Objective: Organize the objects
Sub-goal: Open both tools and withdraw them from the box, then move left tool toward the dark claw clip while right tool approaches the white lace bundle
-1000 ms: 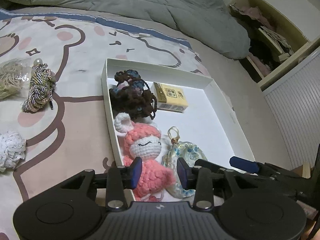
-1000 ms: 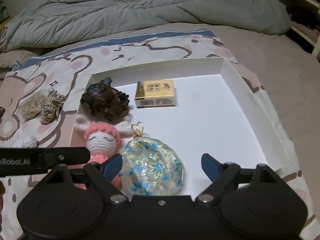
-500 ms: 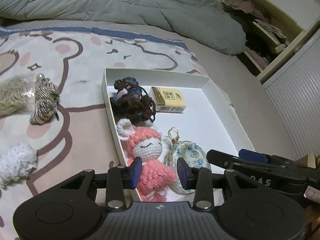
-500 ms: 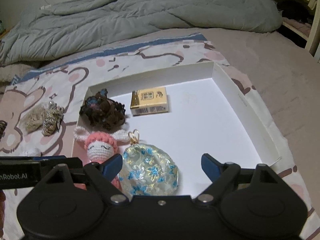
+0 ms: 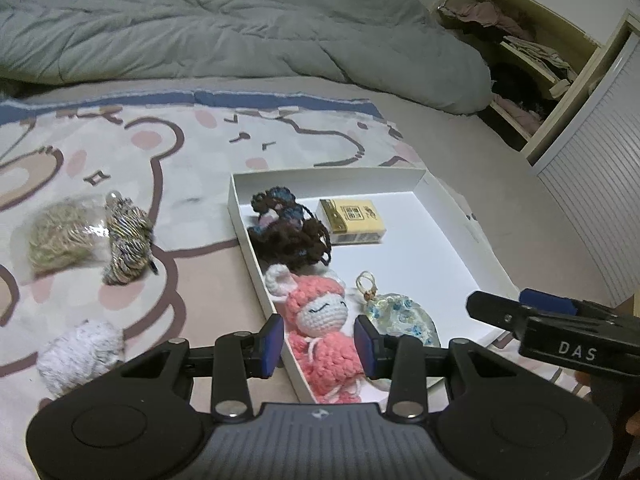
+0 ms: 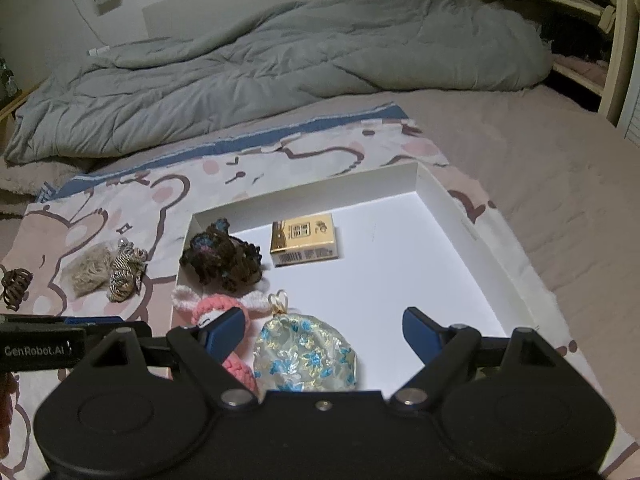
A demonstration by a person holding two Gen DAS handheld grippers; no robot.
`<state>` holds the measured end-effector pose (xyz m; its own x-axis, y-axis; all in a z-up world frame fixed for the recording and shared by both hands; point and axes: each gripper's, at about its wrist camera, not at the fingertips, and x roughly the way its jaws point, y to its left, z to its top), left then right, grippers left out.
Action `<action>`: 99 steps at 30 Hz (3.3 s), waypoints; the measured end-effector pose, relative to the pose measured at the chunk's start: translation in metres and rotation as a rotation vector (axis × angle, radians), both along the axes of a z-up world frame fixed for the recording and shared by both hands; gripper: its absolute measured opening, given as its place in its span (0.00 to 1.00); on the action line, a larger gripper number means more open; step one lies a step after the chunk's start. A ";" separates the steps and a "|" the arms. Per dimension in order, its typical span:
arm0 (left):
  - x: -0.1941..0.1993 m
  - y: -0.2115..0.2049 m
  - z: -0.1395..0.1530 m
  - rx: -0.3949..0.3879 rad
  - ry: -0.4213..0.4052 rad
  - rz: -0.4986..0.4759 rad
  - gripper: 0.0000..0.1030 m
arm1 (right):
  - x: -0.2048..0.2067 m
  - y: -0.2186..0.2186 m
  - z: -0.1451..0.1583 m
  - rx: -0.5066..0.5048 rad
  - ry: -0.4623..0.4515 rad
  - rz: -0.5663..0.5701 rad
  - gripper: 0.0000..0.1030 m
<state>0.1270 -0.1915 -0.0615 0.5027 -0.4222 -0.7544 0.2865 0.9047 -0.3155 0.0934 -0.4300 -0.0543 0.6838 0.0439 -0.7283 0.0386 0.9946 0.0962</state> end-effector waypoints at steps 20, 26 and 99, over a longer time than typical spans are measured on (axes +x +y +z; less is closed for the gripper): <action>-0.016 0.018 0.026 0.073 -0.114 0.004 0.99 | -0.033 -0.006 0.026 -0.042 -0.098 -0.012 0.98; -0.019 0.022 0.028 0.092 -0.135 0.002 1.00 | -0.038 -0.003 0.030 -0.062 -0.115 -0.001 1.00; 0.010 0.334 0.013 0.267 -0.156 0.460 1.00 | 0.023 0.246 -0.023 -0.035 -0.104 0.382 1.00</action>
